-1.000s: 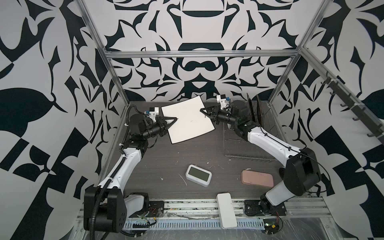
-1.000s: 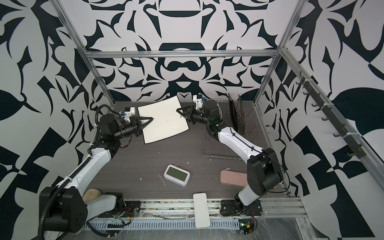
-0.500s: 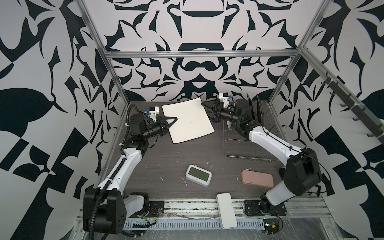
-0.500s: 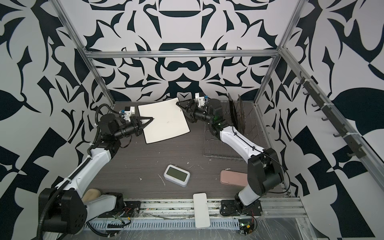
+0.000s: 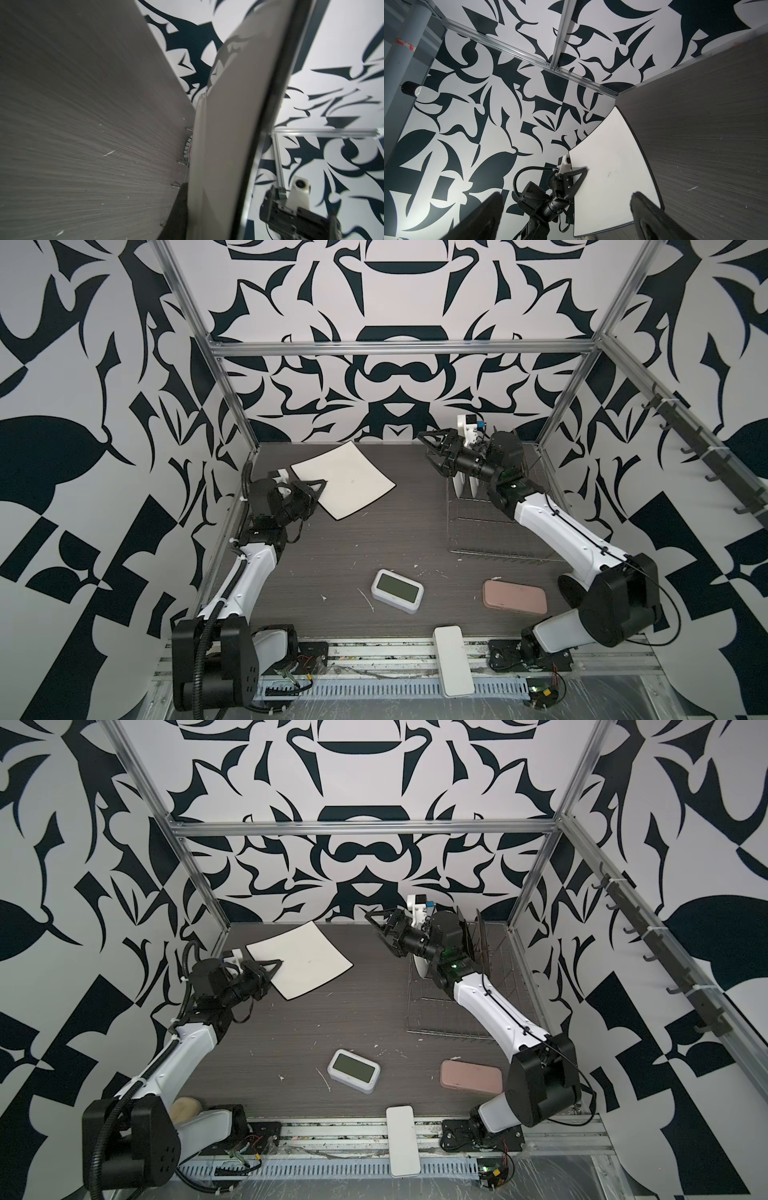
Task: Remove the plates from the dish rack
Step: 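Lower the plate flat onto the table with the left gripper while the right withdraws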
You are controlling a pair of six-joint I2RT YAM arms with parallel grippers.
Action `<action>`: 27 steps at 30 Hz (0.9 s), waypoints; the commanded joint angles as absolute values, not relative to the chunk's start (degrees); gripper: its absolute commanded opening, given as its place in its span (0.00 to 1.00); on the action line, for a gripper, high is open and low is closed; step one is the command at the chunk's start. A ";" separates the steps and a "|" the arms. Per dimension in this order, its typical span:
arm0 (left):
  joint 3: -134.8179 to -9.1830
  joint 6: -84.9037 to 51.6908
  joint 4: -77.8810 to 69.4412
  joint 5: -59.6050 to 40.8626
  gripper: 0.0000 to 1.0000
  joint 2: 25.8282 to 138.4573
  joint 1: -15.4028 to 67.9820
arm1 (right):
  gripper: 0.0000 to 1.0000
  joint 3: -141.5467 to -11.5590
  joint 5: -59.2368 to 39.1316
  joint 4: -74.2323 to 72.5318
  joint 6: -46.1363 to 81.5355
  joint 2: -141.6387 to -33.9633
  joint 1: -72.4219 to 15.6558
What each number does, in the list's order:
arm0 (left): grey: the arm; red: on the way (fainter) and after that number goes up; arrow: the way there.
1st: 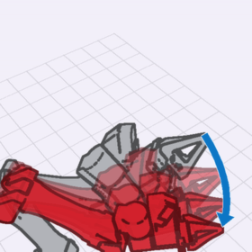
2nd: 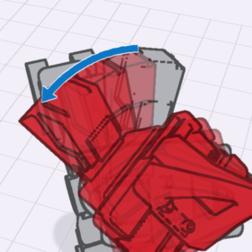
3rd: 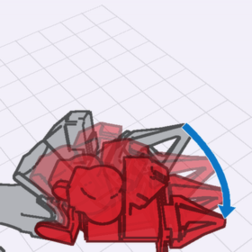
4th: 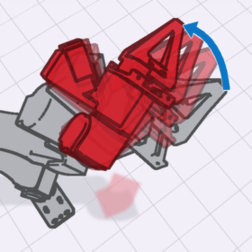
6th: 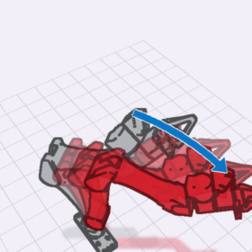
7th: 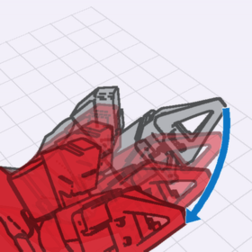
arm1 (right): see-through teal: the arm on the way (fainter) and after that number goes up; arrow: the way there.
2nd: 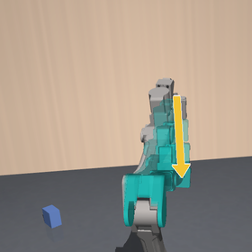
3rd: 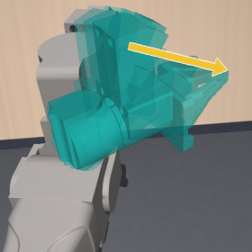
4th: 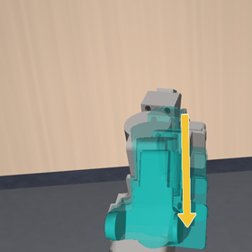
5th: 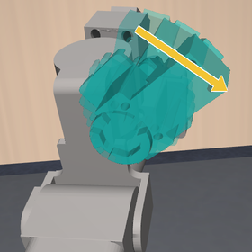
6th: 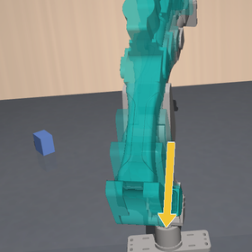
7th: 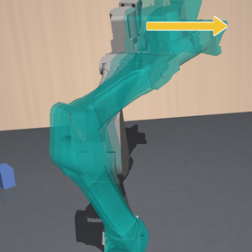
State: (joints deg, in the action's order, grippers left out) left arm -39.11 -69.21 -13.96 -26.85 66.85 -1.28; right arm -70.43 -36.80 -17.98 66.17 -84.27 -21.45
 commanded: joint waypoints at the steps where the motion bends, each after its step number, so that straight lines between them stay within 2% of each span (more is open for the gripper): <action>1: -37.43 -70.81 -23.93 -18.64 0.00 63.25 -2.20 | 0.99 -71.63 -35.82 -16.31 62.37 -82.22 -21.61; 12: -28.92 -75.24 -40.43 -4.57 0.00 68.21 -4.15 | 0.99 -69.36 -34.28 -15.19 60.95 -82.79 -21.87; 16: -28.48 -77.13 -43.25 -5.32 0.00 69.95 -7.65 | 0.99 -69.24 -34.30 -14.77 60.91 -83.03 -22.18; 23: -27.00 -78.70 -46.51 -0.15 0.00 72.54 -9.64 | 0.99 -70.15 -34.10 -10.73 59.29 -82.63 -22.72; 27: -27.03 -80.33 -50.47 -1.46 0.00 78.24 -11.26 | 0.99 -70.62 -33.43 -8.44 58.40 -82.36 -23.41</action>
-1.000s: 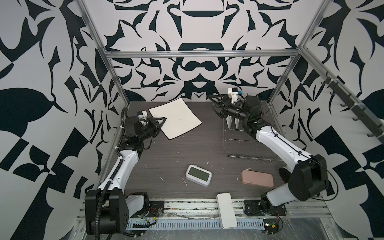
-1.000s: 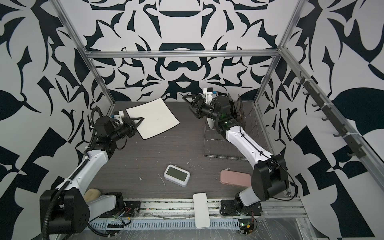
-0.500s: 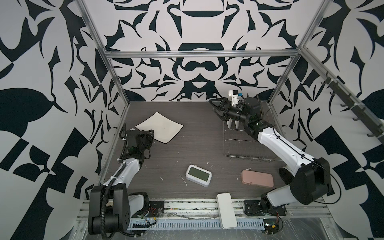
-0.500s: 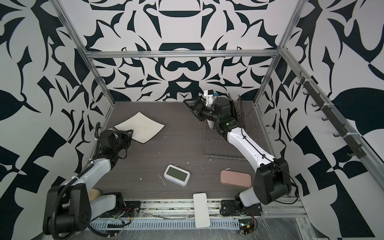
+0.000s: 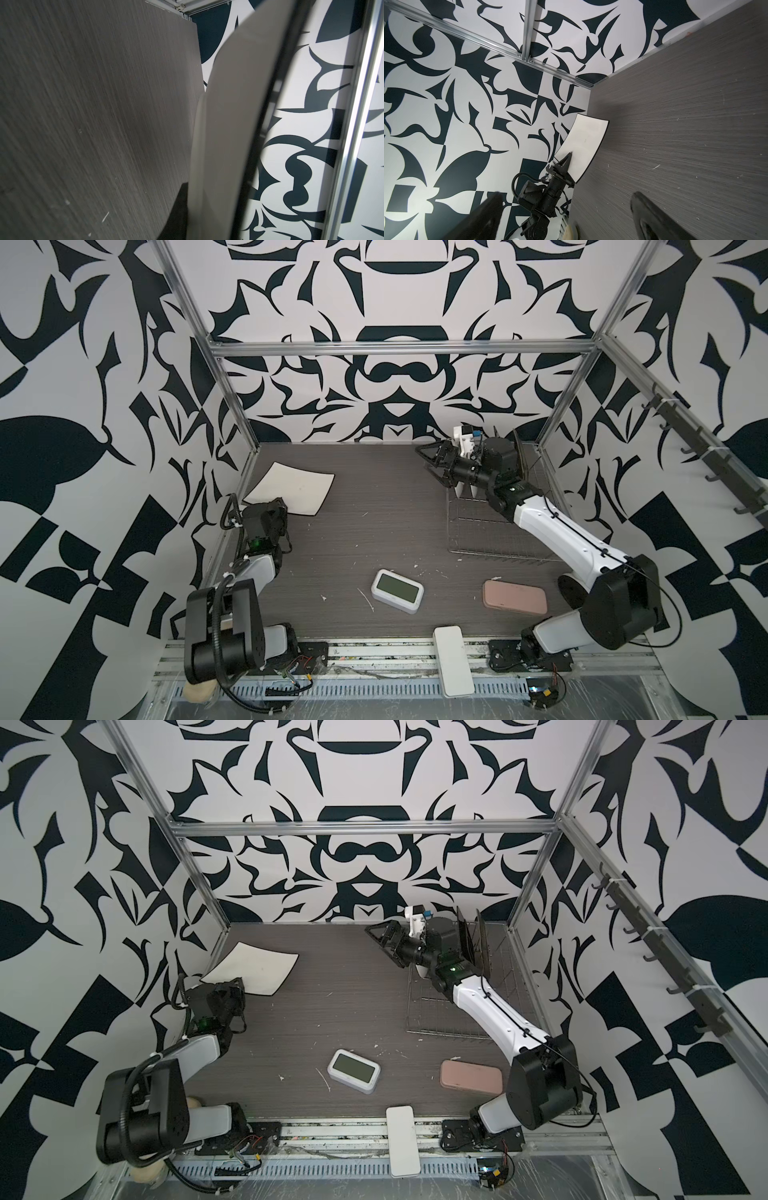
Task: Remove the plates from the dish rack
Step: 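Lower the plate flat onto the table with the left gripper while the right withdraws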
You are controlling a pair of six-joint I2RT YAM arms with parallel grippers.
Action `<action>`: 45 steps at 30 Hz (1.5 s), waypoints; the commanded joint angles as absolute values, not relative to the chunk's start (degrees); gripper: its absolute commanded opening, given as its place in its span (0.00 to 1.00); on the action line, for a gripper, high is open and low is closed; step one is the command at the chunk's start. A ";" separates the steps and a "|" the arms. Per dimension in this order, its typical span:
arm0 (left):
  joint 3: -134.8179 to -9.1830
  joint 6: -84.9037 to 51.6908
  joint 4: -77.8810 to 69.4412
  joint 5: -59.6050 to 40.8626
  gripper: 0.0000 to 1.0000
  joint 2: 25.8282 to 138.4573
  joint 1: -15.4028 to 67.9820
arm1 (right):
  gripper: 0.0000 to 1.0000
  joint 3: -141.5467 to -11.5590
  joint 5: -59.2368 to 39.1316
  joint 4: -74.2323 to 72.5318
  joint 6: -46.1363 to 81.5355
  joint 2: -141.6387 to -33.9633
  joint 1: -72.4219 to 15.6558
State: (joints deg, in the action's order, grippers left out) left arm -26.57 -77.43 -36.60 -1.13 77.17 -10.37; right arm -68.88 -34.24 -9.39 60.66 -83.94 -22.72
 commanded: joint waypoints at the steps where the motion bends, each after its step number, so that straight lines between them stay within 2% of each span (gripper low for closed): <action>1: -26.99 -80.72 -51.60 -1.69 0.00 79.27 -11.61 | 0.99 -70.74 -33.25 -7.75 57.99 -82.35 -23.60; 14: -25.89 -82.94 -56.24 1.05 0.00 85.14 -15.62 | 0.99 -72.17 -32.52 -3.04 55.11 -83.40 -24.67; 21: -27.17 -85.58 -62.05 -1.22 0.00 91.15 -17.40 | 0.99 -72.34 -32.43 -4.20 55.63 -84.54 -25.80; 34: -27.99 -84.20 -56.01 -1.32 0.00 92.20 -17.49 | 0.99 -73.69 -31.73 -2.16 55.37 -85.08 -25.88; 42: -28.98 -83.59 -50.98 -1.82 0.39 91.59 -17.49 | 0.99 -73.92 -31.44 -0.55 54.55 -84.57 -25.85; 45: -29.88 -83.04 -47.57 -2.46 0.47 90.91 -17.49 | 0.99 -73.77 -31.14 -0.26 54.32 -84.38 -25.93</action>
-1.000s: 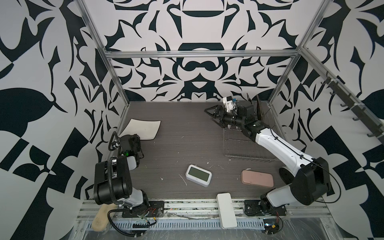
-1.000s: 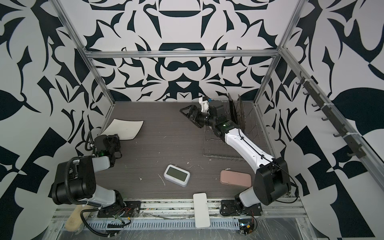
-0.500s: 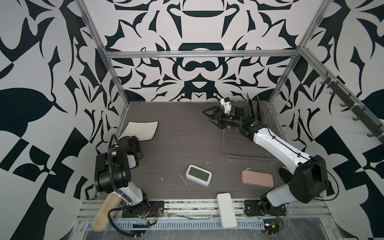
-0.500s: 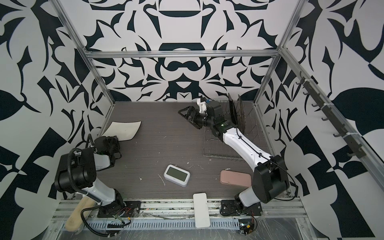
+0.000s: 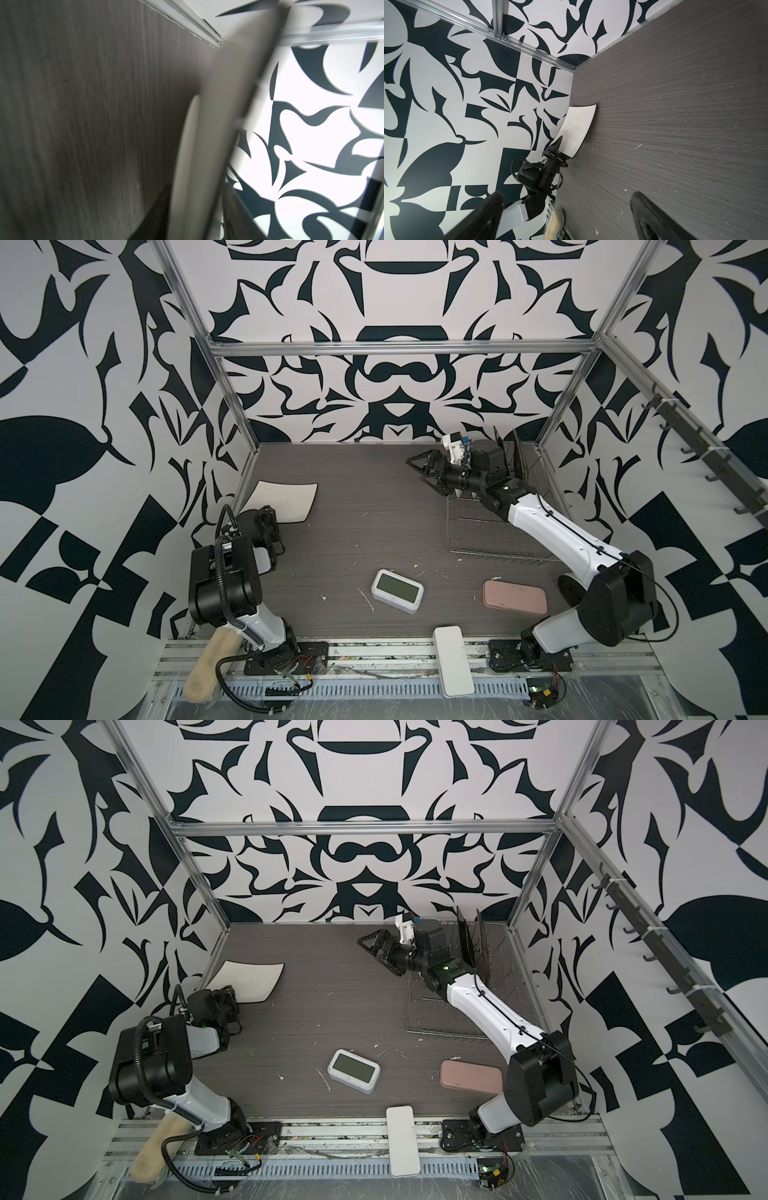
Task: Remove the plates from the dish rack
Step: 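Lower the plate flat onto the table with the left gripper while the right withdraws, then open the left gripper to release the plate and raise it away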
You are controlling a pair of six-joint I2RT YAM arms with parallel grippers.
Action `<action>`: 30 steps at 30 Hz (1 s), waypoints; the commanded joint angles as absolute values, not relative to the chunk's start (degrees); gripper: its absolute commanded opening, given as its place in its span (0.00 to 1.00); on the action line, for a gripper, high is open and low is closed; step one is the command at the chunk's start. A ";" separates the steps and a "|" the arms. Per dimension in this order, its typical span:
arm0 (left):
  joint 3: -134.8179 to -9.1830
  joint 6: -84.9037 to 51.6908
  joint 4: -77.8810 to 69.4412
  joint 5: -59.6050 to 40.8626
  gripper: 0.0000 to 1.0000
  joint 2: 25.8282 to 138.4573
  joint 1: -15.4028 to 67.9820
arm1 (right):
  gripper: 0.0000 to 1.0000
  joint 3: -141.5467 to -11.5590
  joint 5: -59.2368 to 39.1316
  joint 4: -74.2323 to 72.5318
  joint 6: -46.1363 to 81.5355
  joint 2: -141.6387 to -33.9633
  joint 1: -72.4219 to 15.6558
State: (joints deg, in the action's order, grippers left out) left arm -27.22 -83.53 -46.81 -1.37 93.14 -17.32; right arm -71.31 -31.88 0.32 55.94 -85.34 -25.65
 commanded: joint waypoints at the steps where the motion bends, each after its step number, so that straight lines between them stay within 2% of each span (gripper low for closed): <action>1: -29.97 -82.87 -46.81 -2.38 0.49 90.64 -17.49 | 0.99 -73.75 -31.12 -0.29 54.32 -84.30 -25.93; 6: -31.03 -82.61 -38.95 -1.85 0.69 88.57 -17.49 | 0.99 -73.75 -30.32 0.19 54.32 -84.13 -25.93; 9: -32.39 -81.46 -32.82 -2.37 0.77 87.65 -17.49 | 0.99 -73.84 -29.72 0.44 54.05 -83.81 -25.93; 16: -32.88 -81.83 -29.98 -2.79 0.84 87.45 -17.49 | 0.99 -73.35 -29.58 1.22 53.57 -82.71 -25.92; 18: -33.84 -81.33 -27.28 -2.81 0.90 87.03 -17.49 | 0.99 -73.21 -29.47 1.76 53.45 -82.32 -25.93; 27: -35.42 -78.06 -18.26 -1.14 0.99 83.43 -17.57 | 0.99 -72.51 -29.09 2.85 52.92 -79.91 -25.93; 30: -35.16 -78.32 -17.54 -1.30 0.99 83.06 -17.71 | 0.99 -72.33 -29.09 3.40 52.82 -79.24 -25.92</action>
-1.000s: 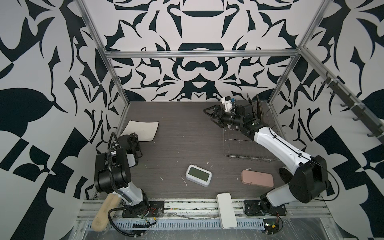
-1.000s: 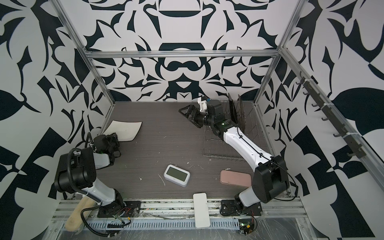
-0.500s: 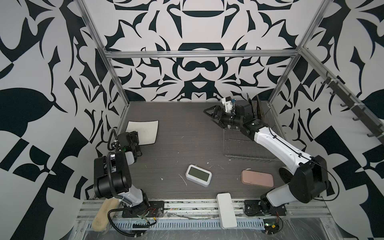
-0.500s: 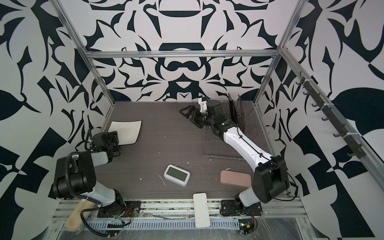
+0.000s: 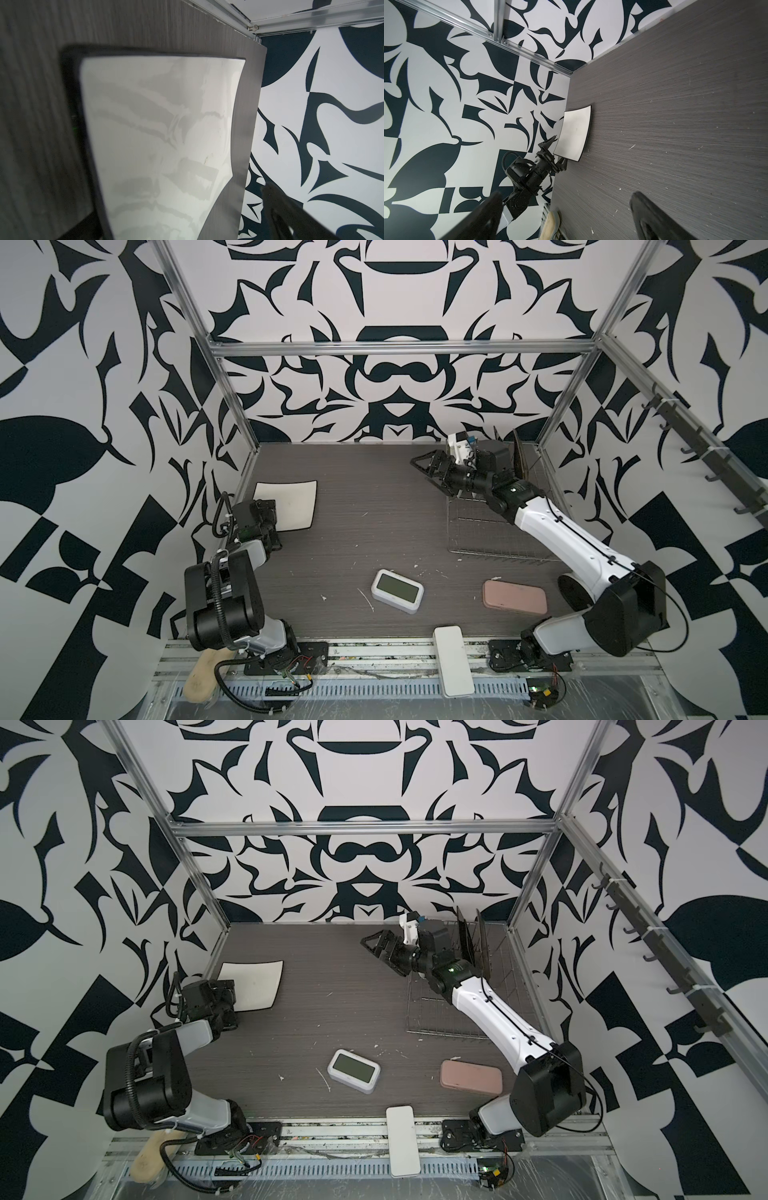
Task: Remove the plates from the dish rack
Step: 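Open the left gripper to release the plate and raise it away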
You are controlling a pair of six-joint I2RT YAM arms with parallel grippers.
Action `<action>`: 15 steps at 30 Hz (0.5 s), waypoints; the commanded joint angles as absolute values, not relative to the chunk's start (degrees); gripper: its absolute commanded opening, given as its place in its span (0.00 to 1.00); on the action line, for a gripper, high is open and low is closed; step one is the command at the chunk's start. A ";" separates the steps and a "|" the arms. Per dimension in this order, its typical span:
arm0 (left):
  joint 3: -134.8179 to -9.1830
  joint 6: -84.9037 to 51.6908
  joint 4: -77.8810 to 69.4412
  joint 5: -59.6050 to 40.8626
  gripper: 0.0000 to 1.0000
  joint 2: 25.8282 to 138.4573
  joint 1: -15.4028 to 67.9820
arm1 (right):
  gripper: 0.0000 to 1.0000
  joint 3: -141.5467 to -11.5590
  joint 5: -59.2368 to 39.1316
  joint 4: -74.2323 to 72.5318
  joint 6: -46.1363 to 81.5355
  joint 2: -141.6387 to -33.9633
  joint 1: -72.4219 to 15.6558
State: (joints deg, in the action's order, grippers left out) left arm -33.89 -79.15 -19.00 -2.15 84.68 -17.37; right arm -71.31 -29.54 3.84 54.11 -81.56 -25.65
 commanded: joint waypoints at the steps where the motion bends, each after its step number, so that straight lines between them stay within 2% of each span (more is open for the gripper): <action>1: -35.16 -78.29 -17.52 -1.57 1.00 82.97 -17.75 | 0.99 -72.13 -29.19 3.50 52.82 -78.96 -25.92; 15: -36.19 -76.25 -13.72 -3.69 1.00 82.88 -19.15 | 0.99 -71.48 -27.98 7.53 51.71 -75.87 -25.79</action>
